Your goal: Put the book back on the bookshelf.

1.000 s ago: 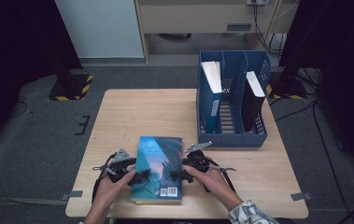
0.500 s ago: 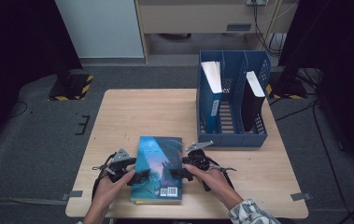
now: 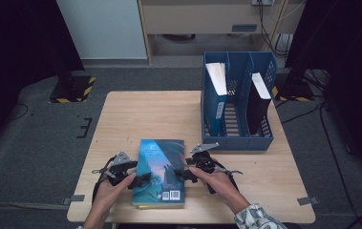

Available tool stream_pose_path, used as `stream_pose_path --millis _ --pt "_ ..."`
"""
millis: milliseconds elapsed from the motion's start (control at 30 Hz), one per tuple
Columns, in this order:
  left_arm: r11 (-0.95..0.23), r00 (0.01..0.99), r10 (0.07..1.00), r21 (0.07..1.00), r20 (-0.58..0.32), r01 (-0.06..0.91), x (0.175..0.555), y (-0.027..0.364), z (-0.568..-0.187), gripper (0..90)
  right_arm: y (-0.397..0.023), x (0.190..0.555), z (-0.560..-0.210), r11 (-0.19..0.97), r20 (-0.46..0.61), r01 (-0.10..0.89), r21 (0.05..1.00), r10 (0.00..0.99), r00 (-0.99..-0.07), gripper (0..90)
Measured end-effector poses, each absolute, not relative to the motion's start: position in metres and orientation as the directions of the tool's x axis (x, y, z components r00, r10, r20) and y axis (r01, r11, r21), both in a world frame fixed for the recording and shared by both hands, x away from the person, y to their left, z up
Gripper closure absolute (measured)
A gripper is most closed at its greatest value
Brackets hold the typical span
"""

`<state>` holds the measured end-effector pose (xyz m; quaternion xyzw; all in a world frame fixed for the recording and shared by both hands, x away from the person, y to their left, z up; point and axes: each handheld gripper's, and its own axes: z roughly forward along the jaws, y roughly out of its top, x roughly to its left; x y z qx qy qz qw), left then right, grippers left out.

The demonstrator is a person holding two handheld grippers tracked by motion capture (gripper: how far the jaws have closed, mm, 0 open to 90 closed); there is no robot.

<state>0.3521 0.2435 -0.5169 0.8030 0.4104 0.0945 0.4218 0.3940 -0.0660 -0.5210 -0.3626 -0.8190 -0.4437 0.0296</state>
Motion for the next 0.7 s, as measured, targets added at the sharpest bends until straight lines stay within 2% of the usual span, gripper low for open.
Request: stream_pose_path --millis 267,700 --pt "-0.329 0.662 0.729 0.76 -0.173 0.56 0.354 0.242 -0.516 16.8 -0.065 0.392 -0.528 0.376 0.383 0.634 0.676 0.556 -0.738 14.6" --pt "-0.333 0.68 0.711 0.766 -0.178 0.55 0.358 0.239 -0.517 17.1 -0.068 0.395 -0.532 0.349 0.427 0.654 0.672 0.539 -0.726 11.4"
